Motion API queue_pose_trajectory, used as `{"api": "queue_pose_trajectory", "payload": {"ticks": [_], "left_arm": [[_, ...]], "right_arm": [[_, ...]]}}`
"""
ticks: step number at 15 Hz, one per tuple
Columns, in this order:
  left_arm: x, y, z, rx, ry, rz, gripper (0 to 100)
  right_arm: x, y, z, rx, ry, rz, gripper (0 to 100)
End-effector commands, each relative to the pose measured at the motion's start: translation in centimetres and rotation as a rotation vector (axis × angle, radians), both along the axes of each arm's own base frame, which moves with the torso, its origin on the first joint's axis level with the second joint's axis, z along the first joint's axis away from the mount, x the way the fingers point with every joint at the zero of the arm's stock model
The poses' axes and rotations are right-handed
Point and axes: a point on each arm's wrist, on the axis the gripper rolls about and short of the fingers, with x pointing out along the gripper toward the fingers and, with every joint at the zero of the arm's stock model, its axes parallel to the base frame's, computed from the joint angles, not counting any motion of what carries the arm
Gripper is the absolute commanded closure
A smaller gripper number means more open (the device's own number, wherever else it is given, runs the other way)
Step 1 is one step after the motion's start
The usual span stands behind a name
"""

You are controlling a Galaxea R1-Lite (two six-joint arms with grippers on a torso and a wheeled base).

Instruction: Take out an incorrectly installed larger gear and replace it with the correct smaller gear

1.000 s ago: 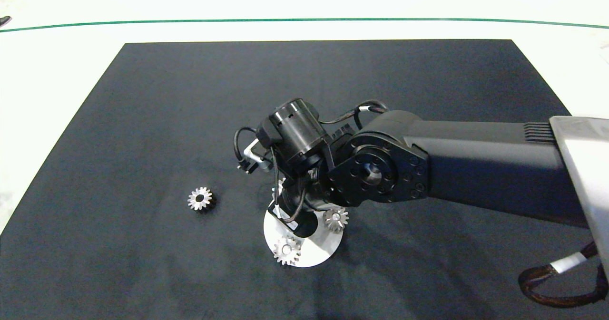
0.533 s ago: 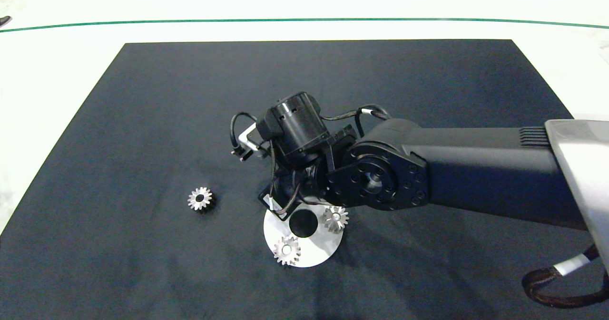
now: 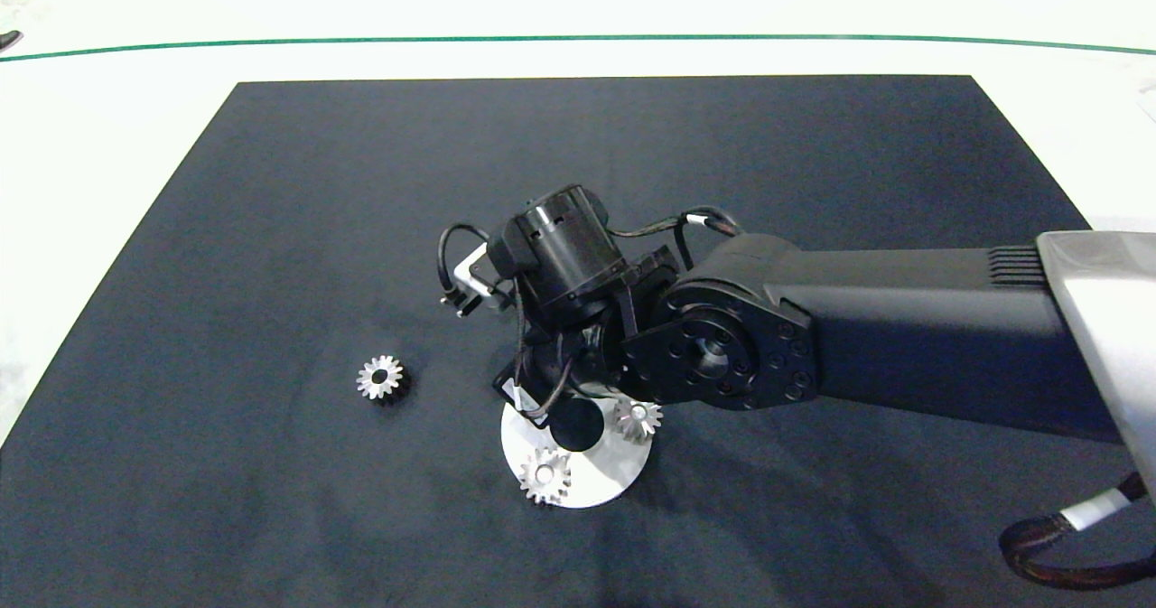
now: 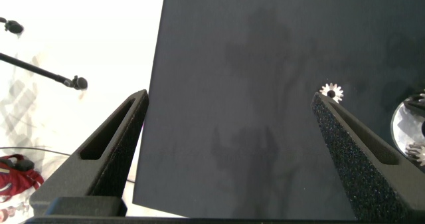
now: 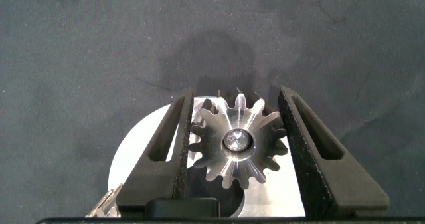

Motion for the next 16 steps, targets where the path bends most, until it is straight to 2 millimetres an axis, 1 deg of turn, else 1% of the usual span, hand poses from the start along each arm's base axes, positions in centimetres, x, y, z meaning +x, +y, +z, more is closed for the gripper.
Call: {"api": "queue_pose_trajectory", "payload": {"ticks": [1, 3, 5, 9, 11, 13, 15, 16], "left_arm": [[-0.1, 0.0, -0.1, 0.0, 0.004, 0.001, 0], [0.0, 0.0, -0.1, 0.0, 0.006, 0.001, 0], [-0.1, 0.0, -0.1, 0.0, 0.003, 0.001, 0], [-0.2, 0.0, -0.1, 0.0, 0.003, 0.001, 0], [-0.2, 0.0, 0.0, 0.001, 0.001, 0.001, 0], [-0.2, 0.0, 0.0, 0.001, 0.001, 0.001, 0], [-0.2, 0.0, -0.1, 0.001, 0.001, 0.001, 0], [-0.2, 0.0, -0.1, 0.0, 0.003, -0.001, 0]], "right_arm": [[-0.2, -0.1, 0.3, -0.002, -0.007, -0.003, 68], [-0.5, -0.5, 1.3, 0.004, -0.03, -0.013, 72], [-1.7, -1.0, 3.3, 0.033, -0.057, 0.003, 72], [-2.7, -1.4, 4.9, 0.054, -0.091, -0.002, 72], [-2.9, -2.2, 6.0, 0.071, -0.11, -0.017, 72], [-1.8, -4.1, 6.3, 0.061, -0.108, -0.072, 72], [-0.2, -7.2, 5.9, 0.041, -0.089, -0.156, 72], [0.4, -9.2, 5.8, 0.031, -0.074, -0.2, 72]]}}
